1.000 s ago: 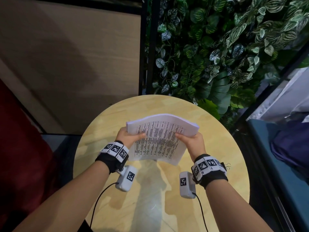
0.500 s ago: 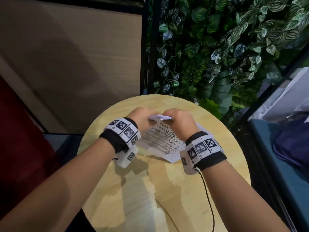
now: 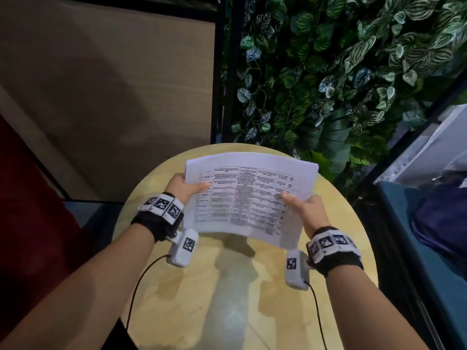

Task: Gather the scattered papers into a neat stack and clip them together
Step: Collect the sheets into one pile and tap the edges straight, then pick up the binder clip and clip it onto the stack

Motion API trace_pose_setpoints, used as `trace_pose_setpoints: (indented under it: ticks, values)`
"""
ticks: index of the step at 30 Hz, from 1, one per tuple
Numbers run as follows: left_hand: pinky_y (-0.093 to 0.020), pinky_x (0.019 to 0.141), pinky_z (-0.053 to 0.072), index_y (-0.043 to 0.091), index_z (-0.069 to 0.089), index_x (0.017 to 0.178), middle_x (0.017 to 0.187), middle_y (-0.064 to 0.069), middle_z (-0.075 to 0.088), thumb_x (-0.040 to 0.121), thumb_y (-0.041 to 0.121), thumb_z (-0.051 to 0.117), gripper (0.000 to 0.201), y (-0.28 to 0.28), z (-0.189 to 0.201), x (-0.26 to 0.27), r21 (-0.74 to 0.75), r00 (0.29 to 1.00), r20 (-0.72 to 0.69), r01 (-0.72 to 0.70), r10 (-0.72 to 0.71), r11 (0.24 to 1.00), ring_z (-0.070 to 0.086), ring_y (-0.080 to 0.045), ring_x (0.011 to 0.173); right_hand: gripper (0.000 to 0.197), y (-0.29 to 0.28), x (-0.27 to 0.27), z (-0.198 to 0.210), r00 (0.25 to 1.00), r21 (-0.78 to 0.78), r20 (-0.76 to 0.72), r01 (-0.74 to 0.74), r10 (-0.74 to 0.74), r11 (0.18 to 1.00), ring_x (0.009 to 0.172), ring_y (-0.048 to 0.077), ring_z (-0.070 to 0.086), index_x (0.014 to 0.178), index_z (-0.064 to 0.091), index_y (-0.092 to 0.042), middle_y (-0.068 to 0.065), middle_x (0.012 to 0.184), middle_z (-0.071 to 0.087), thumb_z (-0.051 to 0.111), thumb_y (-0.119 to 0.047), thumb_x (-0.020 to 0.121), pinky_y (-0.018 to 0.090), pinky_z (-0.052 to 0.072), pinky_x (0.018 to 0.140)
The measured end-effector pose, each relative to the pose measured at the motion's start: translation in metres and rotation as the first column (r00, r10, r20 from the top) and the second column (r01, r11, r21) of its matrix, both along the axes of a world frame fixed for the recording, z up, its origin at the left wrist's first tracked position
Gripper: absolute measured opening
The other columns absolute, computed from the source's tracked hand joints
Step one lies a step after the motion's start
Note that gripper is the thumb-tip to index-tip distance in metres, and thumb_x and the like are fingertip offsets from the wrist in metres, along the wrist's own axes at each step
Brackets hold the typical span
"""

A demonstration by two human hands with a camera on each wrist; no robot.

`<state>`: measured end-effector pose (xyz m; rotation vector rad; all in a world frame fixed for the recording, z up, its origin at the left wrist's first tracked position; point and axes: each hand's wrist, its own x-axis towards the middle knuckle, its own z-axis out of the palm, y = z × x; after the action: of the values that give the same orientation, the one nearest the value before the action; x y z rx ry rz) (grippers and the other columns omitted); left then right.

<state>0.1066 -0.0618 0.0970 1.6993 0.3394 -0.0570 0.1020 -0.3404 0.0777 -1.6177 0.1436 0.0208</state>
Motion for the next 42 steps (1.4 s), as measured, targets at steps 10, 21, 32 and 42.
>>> trace_pose_setpoints:
  ticks: [10,21,32,42]
  values:
    - [-0.032,0.09,0.046,-0.004,0.062,0.113,0.115,-0.021,0.064,0.073,0.001,0.075,0.043,-0.004,-0.075,-0.033,0.138,0.985,-0.172,0.056,-0.032,0.989,0.06,-0.025,0.105,0.025,0.001,-0.042,-0.064,0.984,-0.028,-0.15,0.097,-0.101,0.995,0.081,0.018,0.067,0.086,0.066,-0.02,-0.001,0.083,0.071,0.073,0.001,0.074,0.04,0.053,0.084]
    - [-0.031,0.093,0.043,0.0,0.062,0.117,0.116,-0.019,0.065,0.084,0.015,0.066,0.037,-0.001,-0.049,-0.015,0.18,0.994,-0.103,0.044,-0.025,0.983,0.061,-0.027,0.106,0.104,-0.01,-0.023,-0.013,0.975,-0.401,0.168,0.203,-0.146,0.893,0.141,0.017,0.021,0.147,0.018,-0.027,-0.001,0.155,0.02,0.082,-0.034,0.066,0.048,0.02,0.115]
    - [-0.044,0.117,0.001,0.043,0.025,0.141,0.153,0.0,0.025,0.068,0.028,0.079,0.093,-0.002,0.023,0.015,0.565,0.952,0.287,-0.08,-0.105,0.821,0.018,-0.016,0.144,0.017,0.052,0.02,0.059,0.94,-0.527,0.22,-0.11,0.261,0.843,0.071,0.017,0.062,0.09,0.069,-0.02,0.002,0.077,0.069,0.065,-0.005,0.083,0.025,0.051,0.063]
    - [-0.038,0.097,0.047,0.006,0.065,0.111,0.089,0.001,0.066,0.071,0.021,0.076,0.044,-0.011,0.018,-0.003,-0.086,0.997,0.075,-0.014,0.02,0.996,0.063,-0.024,0.101,0.023,0.034,0.003,0.031,0.983,0.0,0.179,-0.05,0.049,0.999,0.09,0.02,0.066,0.102,0.065,-0.011,0.009,0.099,0.07,0.067,-0.005,0.08,0.034,0.055,0.082]
